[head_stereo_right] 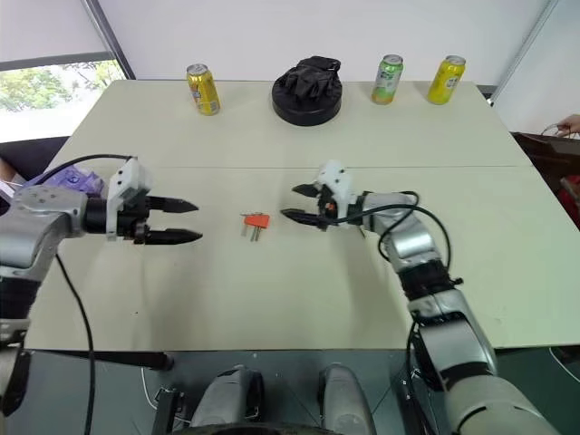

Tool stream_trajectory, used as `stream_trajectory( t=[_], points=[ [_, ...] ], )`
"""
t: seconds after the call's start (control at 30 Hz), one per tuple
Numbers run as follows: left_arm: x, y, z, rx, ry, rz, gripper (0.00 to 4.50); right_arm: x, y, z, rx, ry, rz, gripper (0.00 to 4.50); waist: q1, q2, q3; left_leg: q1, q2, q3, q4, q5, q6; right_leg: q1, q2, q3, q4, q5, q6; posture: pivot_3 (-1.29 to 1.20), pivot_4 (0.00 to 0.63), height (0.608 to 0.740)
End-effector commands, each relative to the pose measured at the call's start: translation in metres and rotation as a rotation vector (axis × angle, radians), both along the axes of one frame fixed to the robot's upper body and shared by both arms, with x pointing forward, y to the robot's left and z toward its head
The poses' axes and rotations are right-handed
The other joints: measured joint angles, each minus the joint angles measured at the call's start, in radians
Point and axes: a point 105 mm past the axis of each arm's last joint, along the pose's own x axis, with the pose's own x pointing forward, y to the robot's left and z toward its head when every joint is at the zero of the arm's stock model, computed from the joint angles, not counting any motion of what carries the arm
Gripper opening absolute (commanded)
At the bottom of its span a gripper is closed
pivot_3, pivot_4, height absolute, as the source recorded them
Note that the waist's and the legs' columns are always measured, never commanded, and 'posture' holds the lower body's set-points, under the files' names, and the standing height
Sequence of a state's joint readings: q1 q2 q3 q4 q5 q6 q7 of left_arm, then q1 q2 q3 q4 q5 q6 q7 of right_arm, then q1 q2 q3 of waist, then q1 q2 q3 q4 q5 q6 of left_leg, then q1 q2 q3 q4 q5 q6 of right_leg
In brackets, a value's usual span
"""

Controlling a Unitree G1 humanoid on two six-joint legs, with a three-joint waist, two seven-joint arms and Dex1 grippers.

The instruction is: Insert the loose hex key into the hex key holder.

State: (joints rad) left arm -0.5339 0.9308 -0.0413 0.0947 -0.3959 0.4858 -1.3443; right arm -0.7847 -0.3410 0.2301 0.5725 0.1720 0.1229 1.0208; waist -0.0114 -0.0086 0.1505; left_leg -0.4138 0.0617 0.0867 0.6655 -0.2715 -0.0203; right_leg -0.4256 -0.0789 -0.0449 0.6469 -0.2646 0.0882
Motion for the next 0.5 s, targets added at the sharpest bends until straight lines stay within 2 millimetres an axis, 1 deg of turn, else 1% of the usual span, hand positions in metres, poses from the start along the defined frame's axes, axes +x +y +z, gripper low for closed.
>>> stream_trajectory(
  t=[0.03, 0.17, 0.27, 0.5],
  points=[
    [0.0, 0.002, 0.018, -0.008, -0.082, 0.021, 3.51, 0.006, 0.011, -0.001, -0.019, -0.03, 0.046, 3.07, -0.001, 0.0, 0.0, 0.0, 0.0, 0.0, 0.0, 0.0, 0.0, 0.0, 0.0, 0.0, 0.0, 0.0, 0.0, 0.0, 0.15, 0.74],
    [-0.004, 0.002, 0.017, -0.042, -0.088, 0.063, 3.51, 0.011, 0.021, -0.009, -0.043, -0.03, 0.064, 3.07, -0.007, 0.0, 0.0, 0.0, 0.0, 0.0, 0.0, 0.0, 0.0, 0.0, 0.0, 0.0, 0.0, 0.0, 0.0, 0.0, 0.15, 0.74],
    [-0.009, 0.001, 0.01, -0.059, -0.078, 0.09, 3.51, 0.016, 0.027, -0.013, -0.053, -0.033, 0.054, 3.07, -0.011, 0.0, 0.001, 0.0, 0.001, 0.0, 0.0, 0.0, 0.0, -0.001, 0.0, 0.0, 0.001, 0.0, 0.0, 0.0, 0.15, 0.74],
    [-0.016, -0.002, 0.003, -0.088, -0.073, 0.134, 3.51, 0.018, 0.044, -0.011, -0.049, -0.024, 0.077, 3.07, -0.009, 0.001, 0.001, 0.0, 0.001, 0.001, 0.0, 0.0, 0.0, -0.001, 0.0, 0.001, 0.001, 0.0, 0.0, 0.0, 0.15, 0.74]
  ],
)
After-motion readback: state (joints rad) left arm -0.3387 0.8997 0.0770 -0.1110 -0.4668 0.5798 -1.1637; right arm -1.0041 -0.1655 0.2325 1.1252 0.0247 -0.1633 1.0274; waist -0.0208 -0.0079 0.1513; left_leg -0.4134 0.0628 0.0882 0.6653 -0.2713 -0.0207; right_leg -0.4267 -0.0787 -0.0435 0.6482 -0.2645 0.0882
